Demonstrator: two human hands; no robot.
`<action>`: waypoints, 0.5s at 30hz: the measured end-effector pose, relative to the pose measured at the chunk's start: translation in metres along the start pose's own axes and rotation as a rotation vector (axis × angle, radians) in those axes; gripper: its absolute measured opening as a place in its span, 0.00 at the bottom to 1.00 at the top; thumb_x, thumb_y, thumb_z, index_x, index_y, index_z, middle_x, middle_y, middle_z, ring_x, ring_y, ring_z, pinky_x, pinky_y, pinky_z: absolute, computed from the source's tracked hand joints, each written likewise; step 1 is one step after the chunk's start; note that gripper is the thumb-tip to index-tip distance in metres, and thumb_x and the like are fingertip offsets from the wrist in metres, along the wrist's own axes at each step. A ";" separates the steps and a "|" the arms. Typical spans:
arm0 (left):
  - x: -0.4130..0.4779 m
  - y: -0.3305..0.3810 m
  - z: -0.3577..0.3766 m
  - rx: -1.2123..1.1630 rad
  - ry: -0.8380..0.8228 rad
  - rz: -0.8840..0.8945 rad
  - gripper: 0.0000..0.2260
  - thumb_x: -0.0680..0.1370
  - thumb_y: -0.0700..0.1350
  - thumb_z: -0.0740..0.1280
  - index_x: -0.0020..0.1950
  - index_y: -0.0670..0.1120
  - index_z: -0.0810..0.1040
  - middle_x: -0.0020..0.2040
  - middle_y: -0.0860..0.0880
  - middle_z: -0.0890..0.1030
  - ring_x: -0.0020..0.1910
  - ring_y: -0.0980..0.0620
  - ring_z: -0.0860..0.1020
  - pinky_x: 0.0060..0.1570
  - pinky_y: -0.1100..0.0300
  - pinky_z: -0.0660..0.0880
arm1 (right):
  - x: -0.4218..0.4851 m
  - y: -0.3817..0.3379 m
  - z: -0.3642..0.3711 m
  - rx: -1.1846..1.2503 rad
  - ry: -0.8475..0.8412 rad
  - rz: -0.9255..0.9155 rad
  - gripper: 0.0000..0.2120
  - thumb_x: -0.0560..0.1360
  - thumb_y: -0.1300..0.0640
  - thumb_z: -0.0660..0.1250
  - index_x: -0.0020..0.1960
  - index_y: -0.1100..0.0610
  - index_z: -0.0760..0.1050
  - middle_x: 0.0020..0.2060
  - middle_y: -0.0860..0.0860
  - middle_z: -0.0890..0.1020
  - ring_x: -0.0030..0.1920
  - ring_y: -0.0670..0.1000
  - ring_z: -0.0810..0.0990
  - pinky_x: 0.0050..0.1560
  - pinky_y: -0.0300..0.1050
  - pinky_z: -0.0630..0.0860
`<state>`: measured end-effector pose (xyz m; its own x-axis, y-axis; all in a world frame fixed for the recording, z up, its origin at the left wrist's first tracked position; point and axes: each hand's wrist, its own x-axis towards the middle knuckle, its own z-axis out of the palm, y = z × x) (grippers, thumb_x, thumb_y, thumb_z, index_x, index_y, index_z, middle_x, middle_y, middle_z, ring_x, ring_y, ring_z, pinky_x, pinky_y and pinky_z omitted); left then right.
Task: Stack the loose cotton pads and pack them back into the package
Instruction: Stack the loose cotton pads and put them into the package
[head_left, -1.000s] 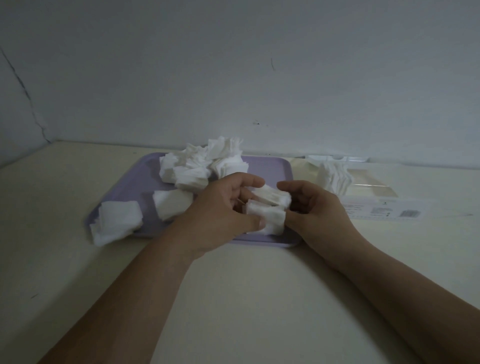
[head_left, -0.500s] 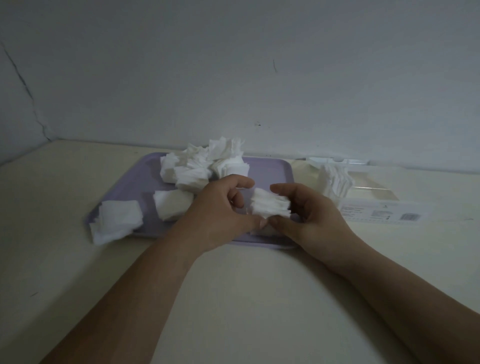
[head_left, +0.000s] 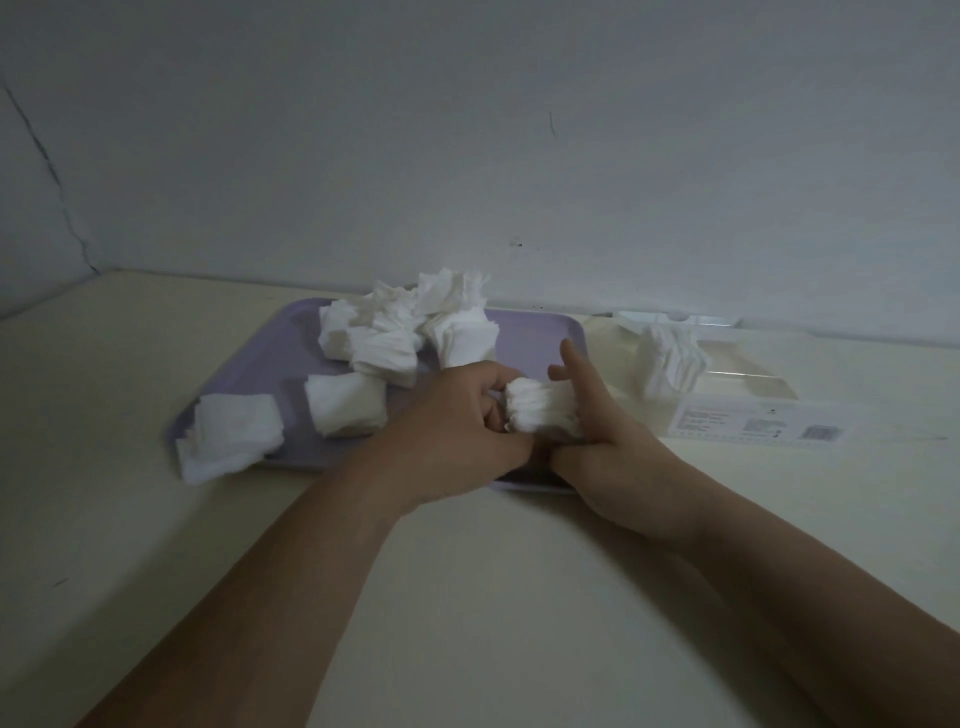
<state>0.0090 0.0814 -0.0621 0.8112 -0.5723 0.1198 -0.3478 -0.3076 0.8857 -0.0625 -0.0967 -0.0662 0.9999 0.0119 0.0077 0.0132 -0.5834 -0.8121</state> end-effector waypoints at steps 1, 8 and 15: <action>0.000 0.001 0.001 -0.003 -0.002 0.000 0.17 0.73 0.39 0.75 0.60 0.51 0.80 0.30 0.54 0.77 0.27 0.59 0.72 0.34 0.61 0.70 | 0.000 0.000 -0.001 0.004 -0.007 -0.002 0.50 0.75 0.69 0.62 0.81 0.40 0.36 0.80 0.43 0.56 0.82 0.49 0.52 0.82 0.58 0.47; -0.001 0.011 0.004 -0.051 0.129 0.056 0.11 0.69 0.51 0.77 0.50 0.53 0.83 0.38 0.49 0.81 0.36 0.55 0.77 0.40 0.52 0.75 | -0.006 -0.010 -0.006 0.271 0.159 -0.066 0.43 0.71 0.62 0.67 0.82 0.48 0.54 0.68 0.47 0.74 0.68 0.48 0.76 0.67 0.41 0.74; 0.007 0.038 0.003 -0.198 0.138 0.147 0.13 0.72 0.47 0.76 0.56 0.52 0.84 0.56 0.50 0.86 0.55 0.49 0.85 0.58 0.48 0.81 | -0.008 -0.024 -0.053 0.534 0.228 -0.132 0.32 0.65 0.64 0.76 0.68 0.55 0.77 0.54 0.53 0.87 0.57 0.54 0.85 0.64 0.57 0.80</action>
<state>0.0005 0.0633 -0.0293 0.8201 -0.4867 0.3011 -0.3785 -0.0666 0.9232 -0.0702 -0.1257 -0.0162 0.9667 -0.1522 0.2057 0.1922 -0.0992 -0.9763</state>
